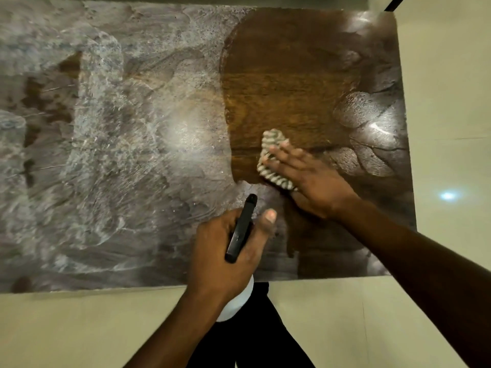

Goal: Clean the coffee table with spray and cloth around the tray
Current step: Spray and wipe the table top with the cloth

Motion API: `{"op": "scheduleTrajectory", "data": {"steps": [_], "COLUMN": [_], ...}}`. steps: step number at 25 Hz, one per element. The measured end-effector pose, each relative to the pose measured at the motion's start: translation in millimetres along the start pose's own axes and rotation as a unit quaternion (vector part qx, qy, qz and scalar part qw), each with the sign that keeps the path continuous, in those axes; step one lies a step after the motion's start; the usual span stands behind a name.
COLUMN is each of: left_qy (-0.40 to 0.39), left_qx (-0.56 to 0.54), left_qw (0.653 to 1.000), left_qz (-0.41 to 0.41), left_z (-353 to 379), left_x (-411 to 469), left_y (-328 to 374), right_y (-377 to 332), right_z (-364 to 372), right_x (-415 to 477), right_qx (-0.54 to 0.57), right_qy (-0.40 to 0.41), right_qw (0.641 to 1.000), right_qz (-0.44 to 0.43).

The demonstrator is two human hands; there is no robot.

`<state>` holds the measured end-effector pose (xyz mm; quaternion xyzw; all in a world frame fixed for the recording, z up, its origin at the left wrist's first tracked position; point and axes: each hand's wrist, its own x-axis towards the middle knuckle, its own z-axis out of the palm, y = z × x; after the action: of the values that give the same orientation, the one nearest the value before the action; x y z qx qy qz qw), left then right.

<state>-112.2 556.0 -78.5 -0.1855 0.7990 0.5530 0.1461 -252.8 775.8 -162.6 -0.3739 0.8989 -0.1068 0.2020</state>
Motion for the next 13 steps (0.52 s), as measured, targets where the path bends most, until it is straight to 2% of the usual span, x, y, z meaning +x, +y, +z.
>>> {"op": "scheduleTrajectory", "data": {"steps": [2,4,5,6,8,10,12,13], "left_qy": [-0.008,-0.014,-0.010,-0.006,0.005,0.016,0.033,0.039], "left_qx": [-0.008,-0.026,-0.028,-0.032,-0.036,-0.027,-0.022,-0.017], "left_qw": [1.000,0.999,0.999,0.999,0.999,0.999,0.999,0.999], "left_qz": [-0.020,-0.024,-0.023,-0.024,-0.022,-0.012,0.000,0.002], "left_z": [5.9,10.6,13.1,16.2,20.5,22.0,21.2,20.1], "left_x": [-18.8,-34.9,-43.3,-50.9,-63.4,-69.9,-72.0,-73.2], "left_y": [-8.6,-15.5,-19.6,-24.3,-30.1,-31.6,-34.5,-35.6], "right_y": [16.2,8.4,-4.5,-19.4,-54.5,-78.3,-70.0,-56.3], "right_z": [-4.8,-9.1,-8.6,-5.5,10.5,31.6,40.1,39.6], "right_x": [-17.0,-7.8,1.1,7.6,6.6,-12.6,-37.2,-49.0], "right_qx": [0.072,0.160,0.198,0.212,0.168,0.092,0.017,-0.009], "right_qy": [0.109,0.187,0.202,0.196,0.141,0.043,-0.030,-0.036], "right_qw": [0.974,0.914,0.893,0.893,0.946,0.993,0.997,0.996], "right_qz": [0.185,0.322,0.351,0.346,0.240,0.057,-0.070,-0.086]}}
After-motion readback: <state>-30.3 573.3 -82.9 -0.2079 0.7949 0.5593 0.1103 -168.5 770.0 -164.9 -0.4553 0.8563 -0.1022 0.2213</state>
